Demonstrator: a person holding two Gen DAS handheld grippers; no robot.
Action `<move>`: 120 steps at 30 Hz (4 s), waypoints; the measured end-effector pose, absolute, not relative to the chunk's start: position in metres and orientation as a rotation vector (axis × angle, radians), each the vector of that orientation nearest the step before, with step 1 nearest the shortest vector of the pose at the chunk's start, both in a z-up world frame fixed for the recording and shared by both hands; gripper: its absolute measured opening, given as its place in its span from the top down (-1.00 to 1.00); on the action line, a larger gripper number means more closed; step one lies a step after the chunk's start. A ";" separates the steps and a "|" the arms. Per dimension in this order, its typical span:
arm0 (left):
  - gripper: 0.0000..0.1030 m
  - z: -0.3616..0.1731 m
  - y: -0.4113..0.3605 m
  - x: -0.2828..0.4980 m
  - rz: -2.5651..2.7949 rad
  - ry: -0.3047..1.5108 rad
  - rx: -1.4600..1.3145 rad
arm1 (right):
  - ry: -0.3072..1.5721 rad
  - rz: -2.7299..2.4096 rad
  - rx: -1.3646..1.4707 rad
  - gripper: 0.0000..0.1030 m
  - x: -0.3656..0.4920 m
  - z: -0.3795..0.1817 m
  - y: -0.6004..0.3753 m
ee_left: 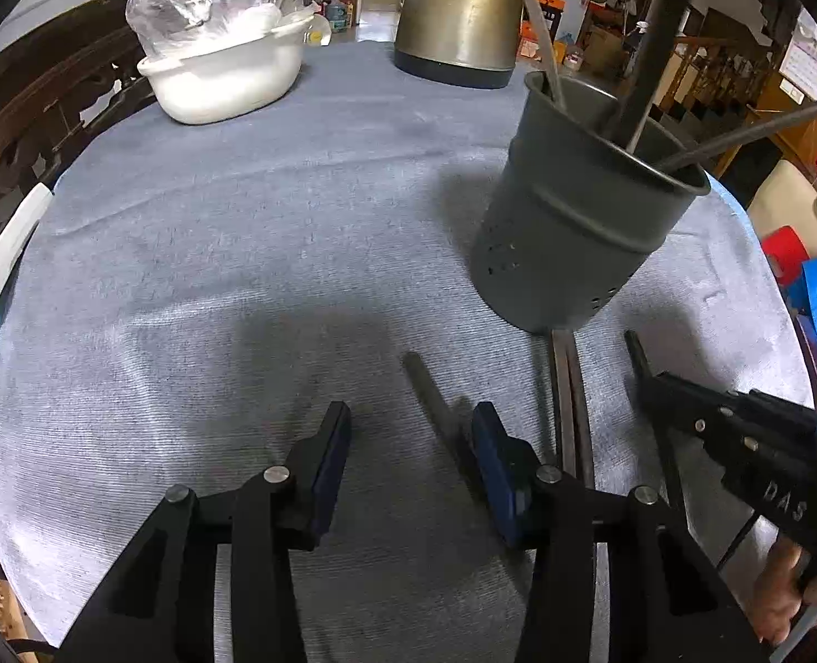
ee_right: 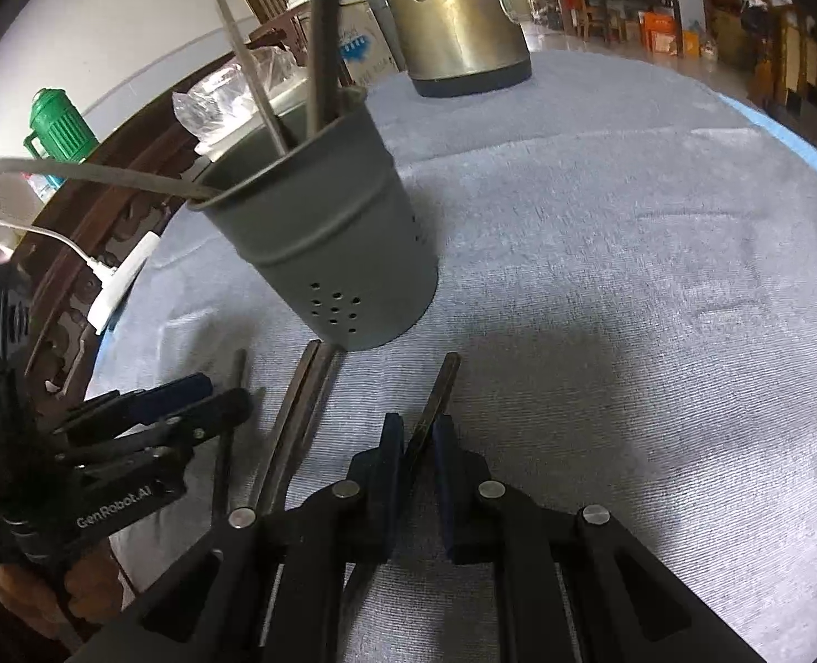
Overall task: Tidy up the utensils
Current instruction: 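Close the left tool on a chopstick while the right tool grasps another, then lift both held chopsticks and carry them above the grey cup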
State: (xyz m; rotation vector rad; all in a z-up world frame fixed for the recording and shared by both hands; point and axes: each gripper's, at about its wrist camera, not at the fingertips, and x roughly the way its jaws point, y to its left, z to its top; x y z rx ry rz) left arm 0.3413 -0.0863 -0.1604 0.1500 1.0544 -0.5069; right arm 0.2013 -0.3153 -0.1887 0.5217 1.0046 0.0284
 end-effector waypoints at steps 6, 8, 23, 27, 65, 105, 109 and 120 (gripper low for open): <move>0.08 -0.159 -0.075 0.353 -0.522 1.114 0.073 | 1.090 0.039 0.610 0.73 0.214 -0.193 -0.329; 0.08 -0.160 -0.075 0.356 -0.519 1.130 0.042 | 1.110 0.038 0.659 0.72 0.218 -0.195 -0.335; 0.67 -0.162 -0.087 0.359 -0.508 1.114 0.107 | 1.102 -0.026 0.550 0.82 0.236 -0.189 -0.323; 0.77 -0.161 -0.081 0.357 -0.531 1.115 0.085 | 1.072 -0.010 0.561 0.88 0.230 -0.185 -0.323; 0.89 0.017 0.000 0.259 -0.491 0.511 -0.101 | 0.459 0.140 0.430 0.88 0.127 -0.039 -0.308; 0.88 0.026 -0.016 0.251 -0.451 0.525 0.019 | 0.459 0.134 0.419 0.87 0.111 -0.028 -0.318; 0.87 0.028 -0.011 0.248 -0.465 0.545 0.026 | 0.463 0.141 0.404 0.87 0.105 -0.027 -0.320; 0.89 0.038 -0.004 0.246 -0.462 0.567 0.022 | 0.432 0.142 0.349 0.88 0.096 -0.014 -0.325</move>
